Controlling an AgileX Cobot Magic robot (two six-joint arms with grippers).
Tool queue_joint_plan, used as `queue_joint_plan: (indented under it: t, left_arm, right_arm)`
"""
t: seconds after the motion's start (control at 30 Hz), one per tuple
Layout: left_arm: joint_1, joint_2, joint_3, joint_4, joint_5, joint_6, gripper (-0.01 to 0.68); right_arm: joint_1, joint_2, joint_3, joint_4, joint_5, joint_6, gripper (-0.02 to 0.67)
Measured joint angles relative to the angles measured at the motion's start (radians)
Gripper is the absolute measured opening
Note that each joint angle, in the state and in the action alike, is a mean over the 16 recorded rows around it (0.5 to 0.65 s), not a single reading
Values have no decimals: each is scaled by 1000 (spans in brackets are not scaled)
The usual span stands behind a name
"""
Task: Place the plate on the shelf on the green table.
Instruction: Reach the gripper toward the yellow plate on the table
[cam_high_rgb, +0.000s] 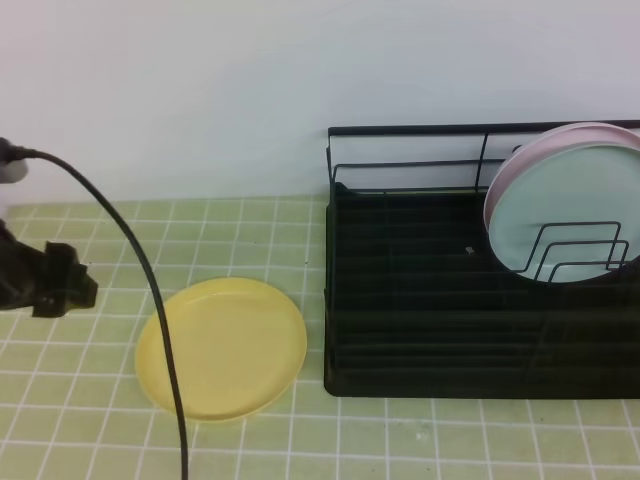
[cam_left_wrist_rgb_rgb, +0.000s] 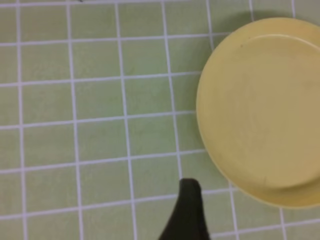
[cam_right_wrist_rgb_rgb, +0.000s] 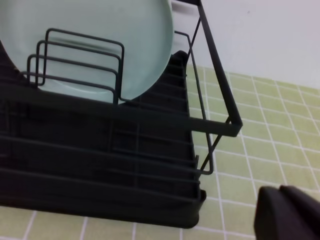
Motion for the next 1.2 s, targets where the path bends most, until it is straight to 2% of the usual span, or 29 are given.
queue_joint_plan:
  t: [0.37,0.9,1.2]
  left_arm:
    - [0,225,-57,-93,-27,65,557]
    - [0,440,-65,-177,-127,153,555]
    - [-9,525,-65,-227,-124,198,503]
  right_arm:
    - [0,-3,-6,-1,-3,-9,-3]
    - [0,-10,-14,6,16,-22,-3]
    - [0,-10,-14,10,17,-16,-3]
